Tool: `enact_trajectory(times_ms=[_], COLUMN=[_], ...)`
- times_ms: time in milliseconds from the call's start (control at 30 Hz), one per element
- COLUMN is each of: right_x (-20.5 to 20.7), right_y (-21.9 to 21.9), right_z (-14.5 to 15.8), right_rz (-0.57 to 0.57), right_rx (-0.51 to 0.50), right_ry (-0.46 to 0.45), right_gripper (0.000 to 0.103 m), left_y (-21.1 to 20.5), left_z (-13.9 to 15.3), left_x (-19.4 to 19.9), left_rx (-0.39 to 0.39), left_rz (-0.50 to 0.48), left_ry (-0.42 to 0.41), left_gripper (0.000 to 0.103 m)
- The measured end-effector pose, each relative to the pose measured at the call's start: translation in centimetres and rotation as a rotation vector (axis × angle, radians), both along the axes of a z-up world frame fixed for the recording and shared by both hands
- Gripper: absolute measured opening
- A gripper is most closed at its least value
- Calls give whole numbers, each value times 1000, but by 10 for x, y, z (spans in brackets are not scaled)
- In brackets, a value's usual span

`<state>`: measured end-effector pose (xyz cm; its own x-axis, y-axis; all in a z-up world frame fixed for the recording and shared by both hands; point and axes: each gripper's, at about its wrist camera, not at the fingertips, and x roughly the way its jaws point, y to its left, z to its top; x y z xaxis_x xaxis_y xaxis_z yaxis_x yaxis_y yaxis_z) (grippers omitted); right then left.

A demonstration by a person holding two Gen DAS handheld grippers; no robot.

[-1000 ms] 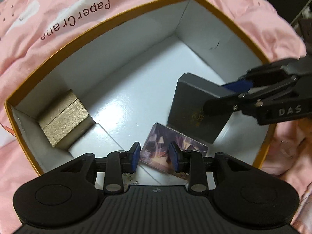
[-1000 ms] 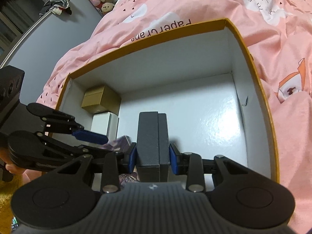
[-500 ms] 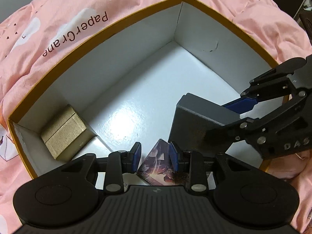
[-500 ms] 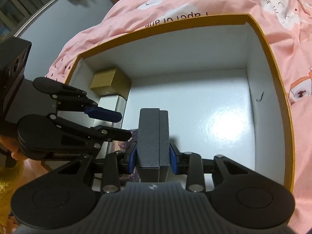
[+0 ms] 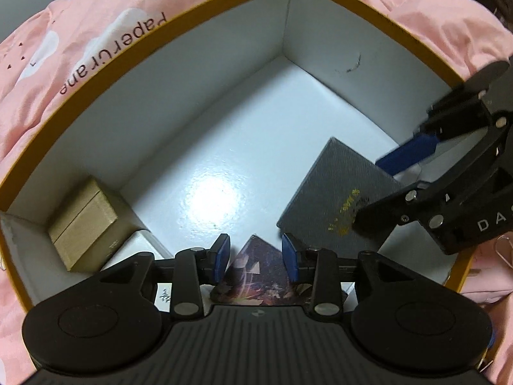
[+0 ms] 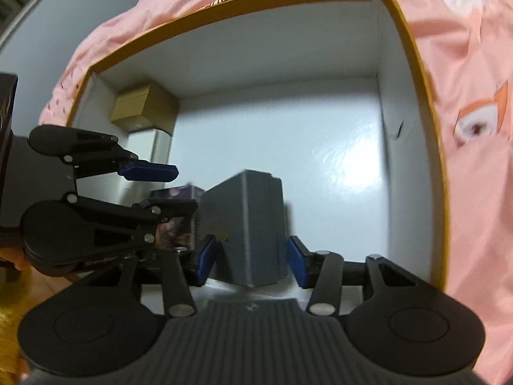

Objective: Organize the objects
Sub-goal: 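Lower the black box into the orange box and open the right gripper while the left releases the maroon box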

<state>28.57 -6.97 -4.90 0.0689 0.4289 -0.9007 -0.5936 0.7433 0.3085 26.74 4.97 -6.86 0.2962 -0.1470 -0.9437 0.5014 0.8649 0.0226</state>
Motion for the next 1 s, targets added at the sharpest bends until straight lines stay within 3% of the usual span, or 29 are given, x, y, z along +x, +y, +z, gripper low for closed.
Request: enact_trajectory(times_ms=[233,500,667,800,1000], right_x=[4,10,9,7,4], right_y=[5,6,10,11,15], right_z=[-4,-5,-11,-14,-15], right_rz=[55,63,93,118,165], right_rx=[-48,-19,-25,-34,-30], right_ry=[-27,-19,-8,-14,-1], right_gripper=[54,54,46,46,43], left_y=[-11,-20,-11,4,40], left_z=[-10,-10,-10,-8,20], left_x=[-4,-12,-14,-13,-24], left_rx=[78,147,107,38,-142], left_rz=[-52,-152,-144,-86,34], left_ry=[19,26,19,21,-52], left_gripper=[45,44,45,45,45])
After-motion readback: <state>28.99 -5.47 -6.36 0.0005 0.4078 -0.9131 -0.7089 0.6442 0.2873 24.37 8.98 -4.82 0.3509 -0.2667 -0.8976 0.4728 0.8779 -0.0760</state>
